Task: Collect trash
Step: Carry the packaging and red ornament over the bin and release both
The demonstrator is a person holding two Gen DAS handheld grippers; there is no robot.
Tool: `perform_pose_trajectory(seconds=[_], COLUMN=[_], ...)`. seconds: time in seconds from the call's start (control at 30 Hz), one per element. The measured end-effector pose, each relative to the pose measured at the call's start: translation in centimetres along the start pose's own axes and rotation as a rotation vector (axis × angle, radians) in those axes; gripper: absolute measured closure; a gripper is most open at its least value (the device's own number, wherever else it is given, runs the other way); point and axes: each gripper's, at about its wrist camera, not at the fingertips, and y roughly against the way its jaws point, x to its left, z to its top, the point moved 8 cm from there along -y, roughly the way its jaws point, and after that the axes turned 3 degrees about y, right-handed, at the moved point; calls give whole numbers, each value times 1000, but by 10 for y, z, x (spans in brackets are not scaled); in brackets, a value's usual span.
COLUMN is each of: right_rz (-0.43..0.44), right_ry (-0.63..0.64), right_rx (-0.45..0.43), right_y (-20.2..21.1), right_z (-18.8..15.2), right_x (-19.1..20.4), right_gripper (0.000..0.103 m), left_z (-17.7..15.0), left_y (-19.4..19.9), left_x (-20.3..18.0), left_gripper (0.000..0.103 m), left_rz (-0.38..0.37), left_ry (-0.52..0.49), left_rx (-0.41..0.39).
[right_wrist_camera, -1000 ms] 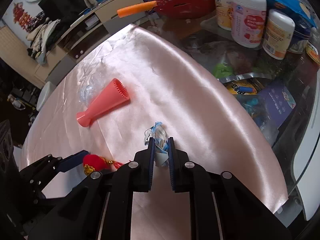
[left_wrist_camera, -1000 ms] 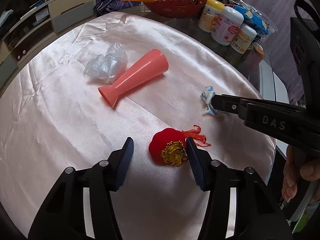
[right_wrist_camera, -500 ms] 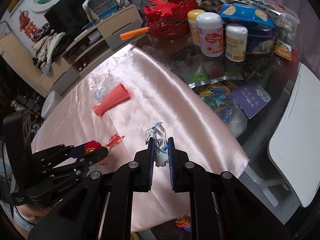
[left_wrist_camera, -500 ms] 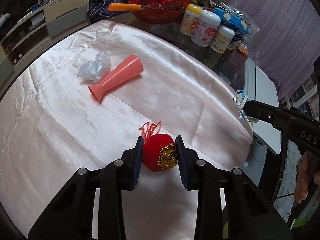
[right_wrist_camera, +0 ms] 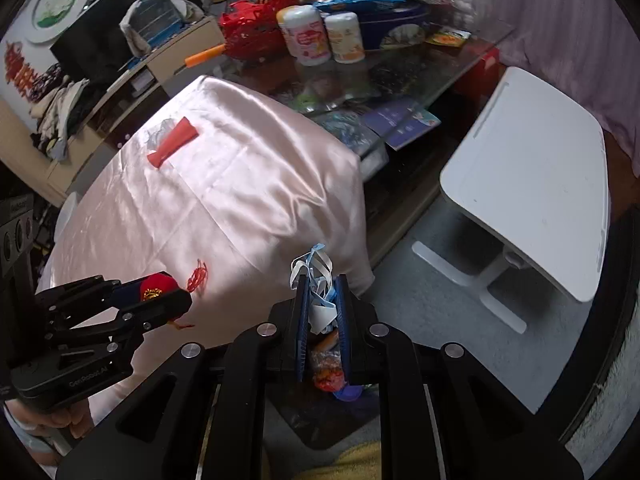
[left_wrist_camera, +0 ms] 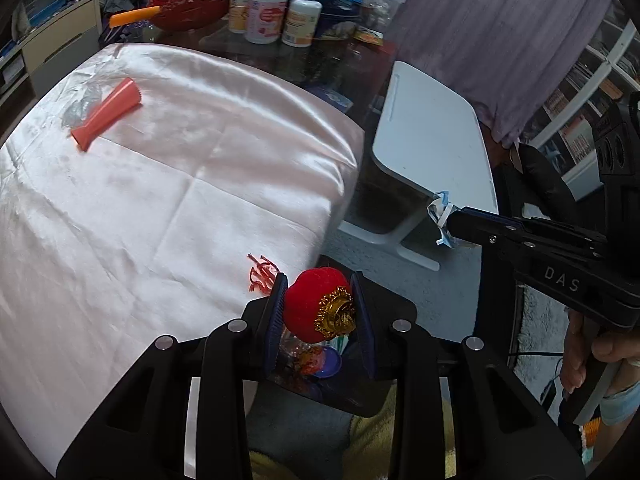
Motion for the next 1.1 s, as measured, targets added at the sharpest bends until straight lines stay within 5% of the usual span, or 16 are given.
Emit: perform_pose_trajectory(seconds=[0.23, 0.53, 1.0, 1.07, 1.1], right_rz=[-14, 9, 49, 42, 44], right_ry=[-88, -143, -179, -172, -171], right_rx=[52, 147, 233, 241, 244], right_y=[-5, -41, -76, -77, -77], right_z=[-50, -95, -101, -100, -100], right_x=[-24, -29, -23, -23, -23], right_gripper=[88, 88, 85, 81, 70], left_z=[-45, -84, -90, -88, -88], left_y=[-28, -83, -106, -104, -103], left_x=[-31, -27, -18, -17, -16], left_gripper=[72, 73, 67, 60, 57], left_rz=[-34, 1, 1, 0, 0], left_ry=[-40, -70, -64, -66, -67], left_rx=[83, 184, 250, 248, 244])
